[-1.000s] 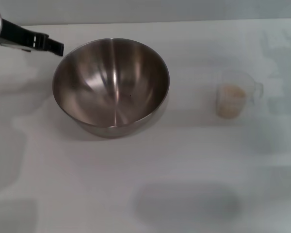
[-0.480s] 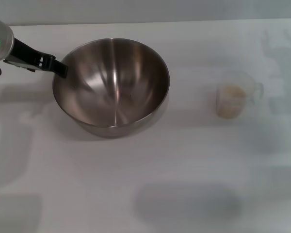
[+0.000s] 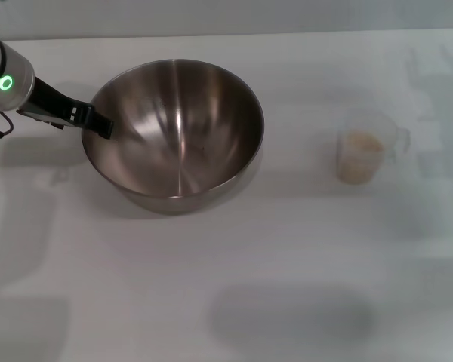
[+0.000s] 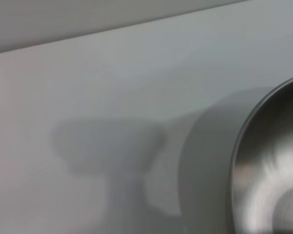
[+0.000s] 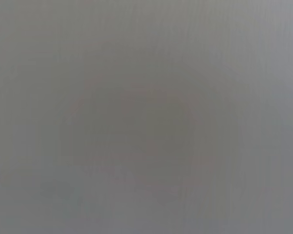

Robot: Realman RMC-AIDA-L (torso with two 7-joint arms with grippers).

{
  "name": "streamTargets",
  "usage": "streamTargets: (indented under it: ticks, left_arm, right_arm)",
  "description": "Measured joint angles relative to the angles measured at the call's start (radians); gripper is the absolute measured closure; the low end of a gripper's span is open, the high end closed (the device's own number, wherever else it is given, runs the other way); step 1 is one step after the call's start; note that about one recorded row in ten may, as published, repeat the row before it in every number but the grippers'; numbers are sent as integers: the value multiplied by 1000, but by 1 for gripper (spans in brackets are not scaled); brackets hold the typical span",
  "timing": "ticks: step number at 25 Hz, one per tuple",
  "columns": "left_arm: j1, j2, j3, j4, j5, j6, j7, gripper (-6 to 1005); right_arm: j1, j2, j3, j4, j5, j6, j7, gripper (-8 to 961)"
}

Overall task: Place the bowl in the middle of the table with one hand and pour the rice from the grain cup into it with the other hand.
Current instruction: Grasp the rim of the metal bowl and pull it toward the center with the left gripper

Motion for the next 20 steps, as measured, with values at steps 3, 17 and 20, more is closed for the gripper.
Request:
streamTargets:
  ticks: [3,17,20]
  left_arm:
    - [-2,0,0,14,0,10,6,299]
    - [-38,0,-5,82,-4,16,19,320]
    - [-42,0,-7,81,-3,15,19,462]
  right_arm:
    - [0,0,0,1,0,0,0,403]
    - [-1,0,0,2,-1,-8,2,403]
    - [-1,0,0,2,0,-8,3,403]
